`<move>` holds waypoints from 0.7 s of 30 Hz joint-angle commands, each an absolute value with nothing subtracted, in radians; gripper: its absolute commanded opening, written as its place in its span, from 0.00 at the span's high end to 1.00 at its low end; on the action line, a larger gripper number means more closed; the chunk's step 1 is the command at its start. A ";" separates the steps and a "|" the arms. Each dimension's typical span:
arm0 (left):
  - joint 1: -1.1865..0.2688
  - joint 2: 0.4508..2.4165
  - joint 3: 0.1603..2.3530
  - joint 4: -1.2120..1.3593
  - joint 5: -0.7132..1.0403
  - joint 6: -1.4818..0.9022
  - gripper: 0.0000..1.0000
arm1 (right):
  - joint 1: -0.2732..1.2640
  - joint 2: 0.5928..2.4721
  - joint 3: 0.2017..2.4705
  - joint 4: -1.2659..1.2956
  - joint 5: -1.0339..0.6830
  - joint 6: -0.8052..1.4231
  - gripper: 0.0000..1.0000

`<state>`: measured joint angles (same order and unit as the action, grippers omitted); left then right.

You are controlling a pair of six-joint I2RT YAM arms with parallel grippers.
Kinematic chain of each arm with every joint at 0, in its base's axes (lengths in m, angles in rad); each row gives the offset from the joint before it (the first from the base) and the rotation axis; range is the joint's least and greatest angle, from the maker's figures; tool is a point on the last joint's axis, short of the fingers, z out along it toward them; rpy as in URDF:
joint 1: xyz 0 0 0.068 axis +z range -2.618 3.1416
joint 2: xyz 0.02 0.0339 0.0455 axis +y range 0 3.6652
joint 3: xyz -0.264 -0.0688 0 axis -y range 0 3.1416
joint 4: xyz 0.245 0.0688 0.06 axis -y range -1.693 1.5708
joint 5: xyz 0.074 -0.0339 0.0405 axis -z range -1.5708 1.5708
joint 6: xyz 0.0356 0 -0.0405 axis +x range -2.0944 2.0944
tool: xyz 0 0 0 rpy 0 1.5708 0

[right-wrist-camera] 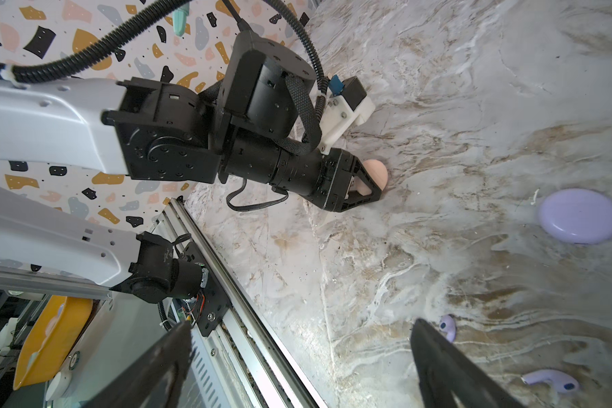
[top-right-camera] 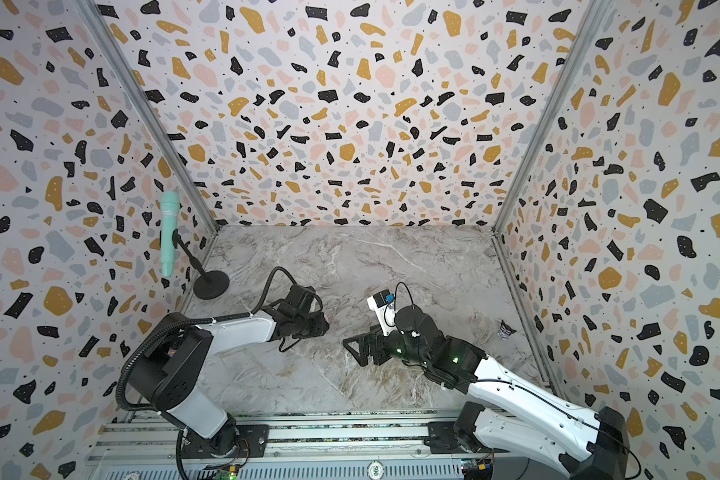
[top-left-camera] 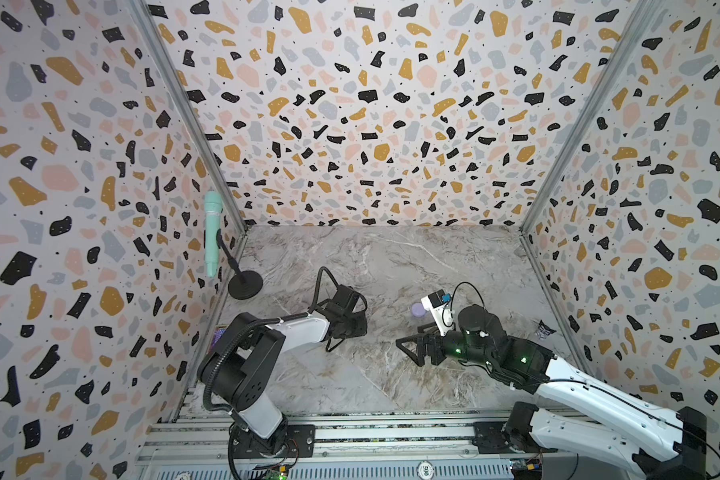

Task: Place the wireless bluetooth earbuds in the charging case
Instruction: 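Lower the peach case onto the table and open the left gripper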

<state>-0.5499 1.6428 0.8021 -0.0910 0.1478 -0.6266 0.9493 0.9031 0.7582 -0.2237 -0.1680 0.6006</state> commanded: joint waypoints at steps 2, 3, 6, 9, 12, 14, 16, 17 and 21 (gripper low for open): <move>-0.540 1.651 0.826 -0.171 0.117 -0.599 0.54 | 0.947 0.893 0.755 -0.205 -0.172 0.601 0.03; -0.539 1.649 0.828 -0.177 0.114 -0.595 0.53 | 0.948 0.893 0.755 -0.205 -0.173 0.603 0.03; -0.535 1.648 0.841 -0.201 0.098 -0.582 0.53 | 0.948 0.892 0.754 -0.205 -0.177 0.603 0.03; -0.532 1.643 0.848 -0.220 0.086 -0.567 0.52 | 0.948 0.890 0.752 -0.205 -0.177 0.602 0.03; -0.530 1.638 0.859 -0.241 0.073 -0.551 0.52 | 0.948 0.888 0.750 -0.203 -0.177 0.602 0.03; -0.526 1.634 0.869 -0.259 0.065 -0.541 0.52 | 0.948 0.888 0.750 -0.201 -0.179 0.603 0.03; -0.523 1.626 0.879 -0.277 0.054 -0.532 0.52 | 0.948 0.888 0.750 -0.201 -0.181 0.601 0.03; -0.522 1.621 0.881 -0.283 0.051 -0.528 0.52 | 0.948 0.888 0.750 -0.201 -0.183 0.602 0.03; -0.522 1.588 0.897 -0.317 0.048 -0.523 0.51 | 0.948 0.886 0.752 -0.206 -0.182 0.600 0.02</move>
<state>-0.5270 1.6299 0.8646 -0.2687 0.0647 -0.5449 0.9493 0.9028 0.7525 -0.2131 -0.1741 0.6010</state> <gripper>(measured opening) 0.486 0.977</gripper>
